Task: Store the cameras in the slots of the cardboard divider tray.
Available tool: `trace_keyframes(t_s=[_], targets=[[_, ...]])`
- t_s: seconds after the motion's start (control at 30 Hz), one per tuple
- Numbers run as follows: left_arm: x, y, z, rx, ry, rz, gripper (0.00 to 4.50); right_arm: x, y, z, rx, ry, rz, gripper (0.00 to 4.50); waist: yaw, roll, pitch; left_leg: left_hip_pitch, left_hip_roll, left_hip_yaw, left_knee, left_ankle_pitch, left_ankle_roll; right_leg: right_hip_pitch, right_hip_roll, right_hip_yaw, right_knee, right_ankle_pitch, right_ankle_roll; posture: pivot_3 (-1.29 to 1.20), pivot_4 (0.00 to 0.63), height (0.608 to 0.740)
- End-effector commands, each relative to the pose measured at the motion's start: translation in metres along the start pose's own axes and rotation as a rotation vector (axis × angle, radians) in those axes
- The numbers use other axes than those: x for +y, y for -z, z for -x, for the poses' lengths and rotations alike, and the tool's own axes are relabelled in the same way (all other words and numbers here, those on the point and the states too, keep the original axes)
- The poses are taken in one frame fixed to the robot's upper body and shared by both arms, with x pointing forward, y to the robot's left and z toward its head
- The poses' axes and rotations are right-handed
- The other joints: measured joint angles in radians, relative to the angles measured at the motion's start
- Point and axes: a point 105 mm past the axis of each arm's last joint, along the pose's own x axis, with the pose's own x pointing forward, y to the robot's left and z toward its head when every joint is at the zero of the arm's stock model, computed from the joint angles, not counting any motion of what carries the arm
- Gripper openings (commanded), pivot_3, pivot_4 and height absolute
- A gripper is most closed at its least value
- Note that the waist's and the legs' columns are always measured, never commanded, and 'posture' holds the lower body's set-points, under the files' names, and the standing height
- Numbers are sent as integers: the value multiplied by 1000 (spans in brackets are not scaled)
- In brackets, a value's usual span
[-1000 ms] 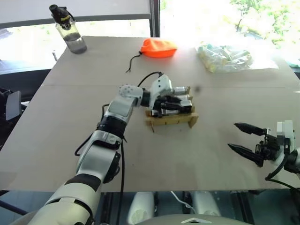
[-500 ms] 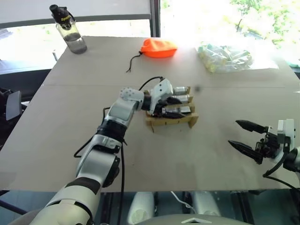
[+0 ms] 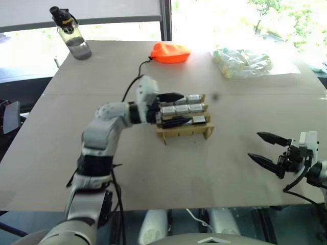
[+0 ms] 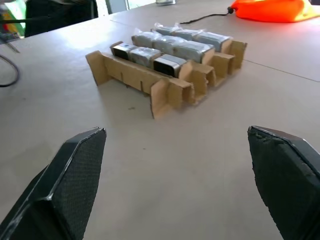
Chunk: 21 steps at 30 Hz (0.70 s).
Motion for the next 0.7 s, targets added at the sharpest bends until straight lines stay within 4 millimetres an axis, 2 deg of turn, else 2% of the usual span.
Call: trace_keyframes(t_s=[0.03,0.17,0.3,0.43,0.53,0.7], targets=[[-5,0,41,-13,-224,-18,4462,-15,-9,-1,-38,53,62,4500,-1,1,-1,1,0,1,0,0,0,0,0,0,0,0,0,0,150,740],[-22,30,83,81,-433,28,4462,-19,7,3,33,21,78,4500,6,1,-1,3,0,0,-1,0,0,4,0,0,-1,0,0,0,150,740],[-45,53,110,125,-534,39,4462,-25,16,8,69,14,79,4500,12,1,-1,2,-2,-2,-1,0,0,5,-2,-2,-2,0,0,0,150,740],[-62,73,119,167,-570,54,4462,-21,27,15,127,-24,99,4500,11,1,-1,4,-2,-2,0,-3,5,6,-3,-3,-2,-2,-3,0,150,740],[-65,85,124,200,-598,33,4462,-15,32,18,151,-47,102,4500,11,1,-3,4,-2,-4,-1,-3,5,6,-2,-4,-2,-2,-4,0,150,740],[-62,89,129,186,-639,30,4462,-9,33,18,160,-58,113,4500,6,2,-4,5,-1,-3,-1,-3,6,6,0,-3,-1,-2,-3,0,150,740]])
